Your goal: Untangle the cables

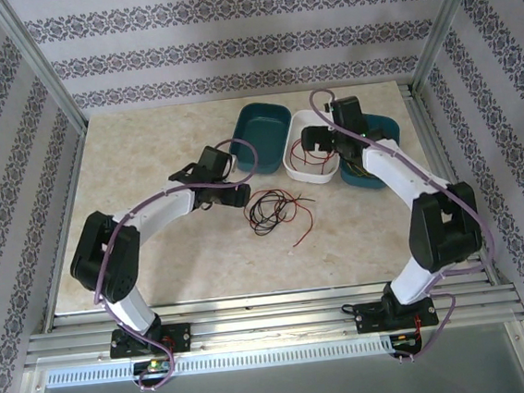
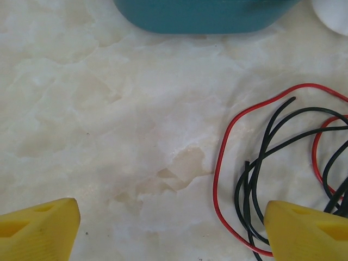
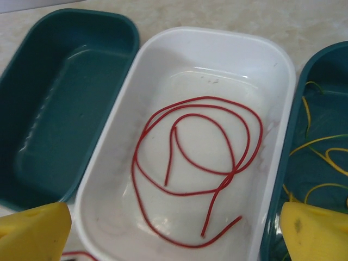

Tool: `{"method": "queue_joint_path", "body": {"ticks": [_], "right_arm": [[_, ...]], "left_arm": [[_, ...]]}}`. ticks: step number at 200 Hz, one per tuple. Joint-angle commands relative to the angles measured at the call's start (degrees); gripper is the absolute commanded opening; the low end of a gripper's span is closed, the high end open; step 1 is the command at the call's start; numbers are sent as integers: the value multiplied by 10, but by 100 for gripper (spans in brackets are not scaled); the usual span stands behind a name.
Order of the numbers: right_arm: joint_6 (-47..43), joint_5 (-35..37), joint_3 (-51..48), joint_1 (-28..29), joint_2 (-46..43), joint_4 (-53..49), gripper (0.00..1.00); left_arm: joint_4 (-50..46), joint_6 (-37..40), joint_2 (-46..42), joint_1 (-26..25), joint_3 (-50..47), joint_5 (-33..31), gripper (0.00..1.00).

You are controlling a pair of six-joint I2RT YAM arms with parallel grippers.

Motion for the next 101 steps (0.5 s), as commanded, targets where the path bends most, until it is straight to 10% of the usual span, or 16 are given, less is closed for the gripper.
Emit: {"method": "queue_joint_path", "body": {"ticks": [1,101], "right_arm": [[-4,24,-40,16,-49,4,98],[62,61,-136,49,-148,23,98]], "left_arm": [[-83,-7,26,5,36,-8,84],[-75,-61,110,-7,76,46,42]]}}
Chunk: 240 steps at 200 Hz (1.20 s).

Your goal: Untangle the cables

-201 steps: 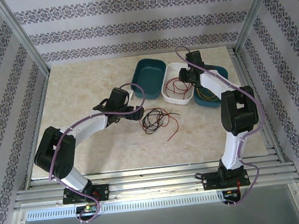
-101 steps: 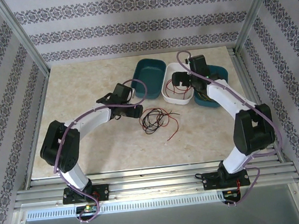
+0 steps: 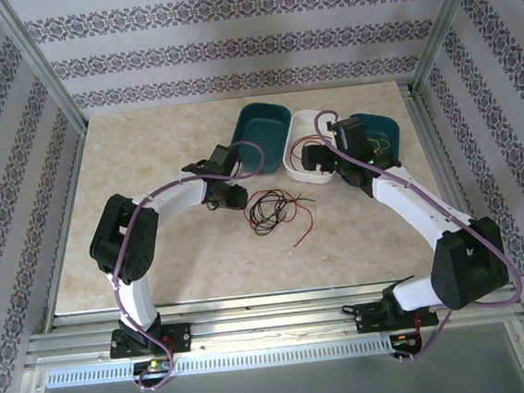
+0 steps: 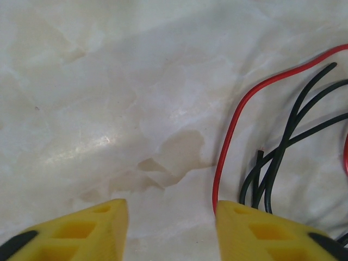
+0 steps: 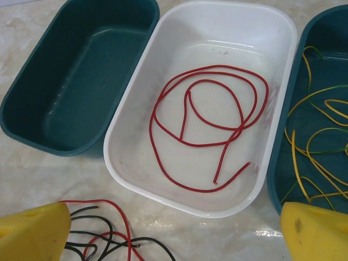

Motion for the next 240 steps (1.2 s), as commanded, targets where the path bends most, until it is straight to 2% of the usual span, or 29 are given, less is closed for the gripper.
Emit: {"method": "queue_joint_path", "body": {"ticks": [1,23,104,187,240], "right_arm": [[27,35,-17,7,-17,16,98],[37,50,-28,8,-26,22,98],[39,67,-44,9,-41,27,98],[39,66,-42,8,-39,32,98],[40,65,-40,8,-40,32,98]], "left_arm": [[-14,-34,19,-6,17,9,42],[-22,-44,34,-11,29,-8,39],[-33,-46,68,-24,56,0,34],[-47,-43,77,-31,50,1,33],[-44,-44,65,-33,38,23,36]]}}
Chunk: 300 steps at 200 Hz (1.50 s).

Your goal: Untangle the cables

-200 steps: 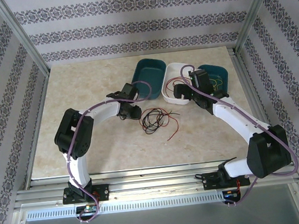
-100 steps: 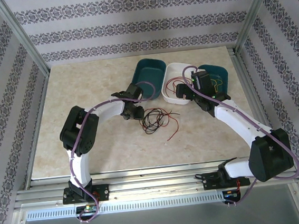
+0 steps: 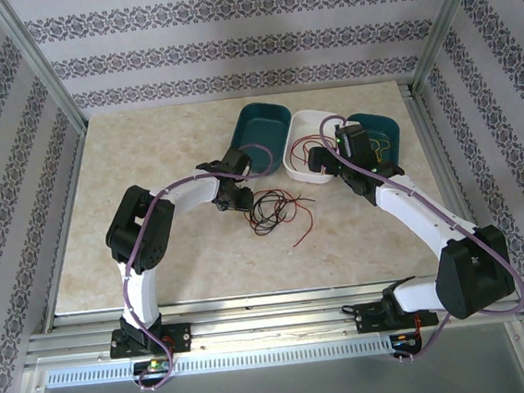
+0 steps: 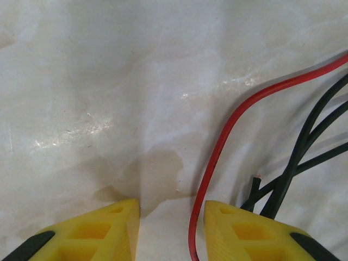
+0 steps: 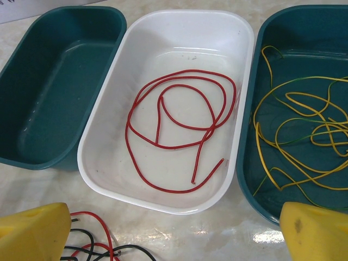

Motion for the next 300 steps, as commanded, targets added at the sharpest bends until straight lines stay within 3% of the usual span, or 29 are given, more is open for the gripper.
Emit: {"method": "queue_joint_path", "body": {"ticks": [1,98,178,237,300], "right_arm": [[12,11,-1,7,-10,9,98],[18,13,9,8,1,7,98],[19,8,21,7,15,6,98],[19,7,21,8,15,6,98],[17,-20,17,7,17,22,98]], "left_arm": [[-31,-10,-3,-11,-6,21,36],[-71,-3,29,-28,10,36,28],[-126,1,49,-59,14,-36,27],[-136,0,49,-60,17,-60,0],[-88,-22,-41,-60,-16,-177,0]]}}
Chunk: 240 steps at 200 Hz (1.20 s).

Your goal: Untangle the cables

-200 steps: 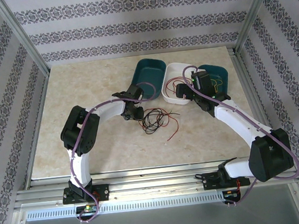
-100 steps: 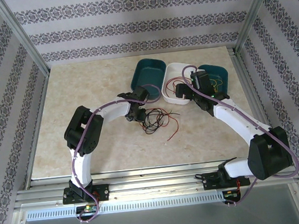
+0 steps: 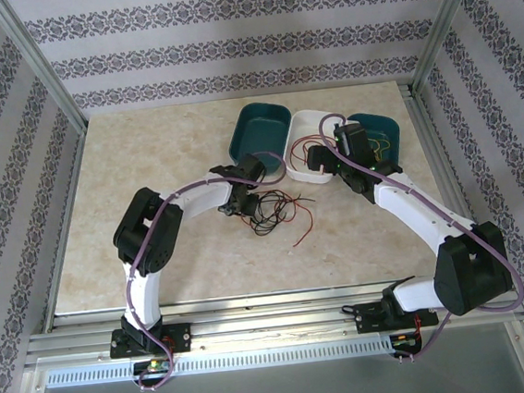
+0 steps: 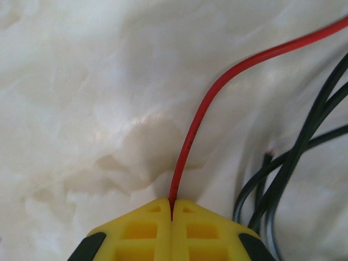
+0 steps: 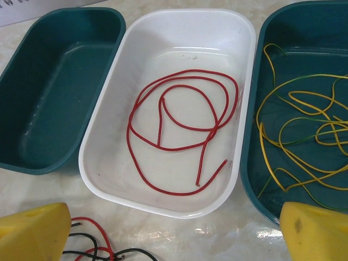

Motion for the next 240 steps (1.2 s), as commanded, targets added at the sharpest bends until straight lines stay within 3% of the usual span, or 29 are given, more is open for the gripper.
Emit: {"method": "queue_joint_path", "body": {"ticks": [1,51,126,168,240], "right_arm": [[4,-18,9,7,4,19,98],[-16,-42,-26,14,-15,59,98],[-98,-190,-74,42,-5,169,98],[-103,-205,-66,56,28,172,84],[-75,-235,-75,56,79,177,73]], "left_arm": [[-27,-20,-46,-7,-30,-57,0],[71,-19,-122,-7,-60,-100,0],[252,58,-224,-19,-137,-85,0],[333,83,-261,-22,-169,-60,0],[370,92,-292,-22,-177,-33,0]]}}
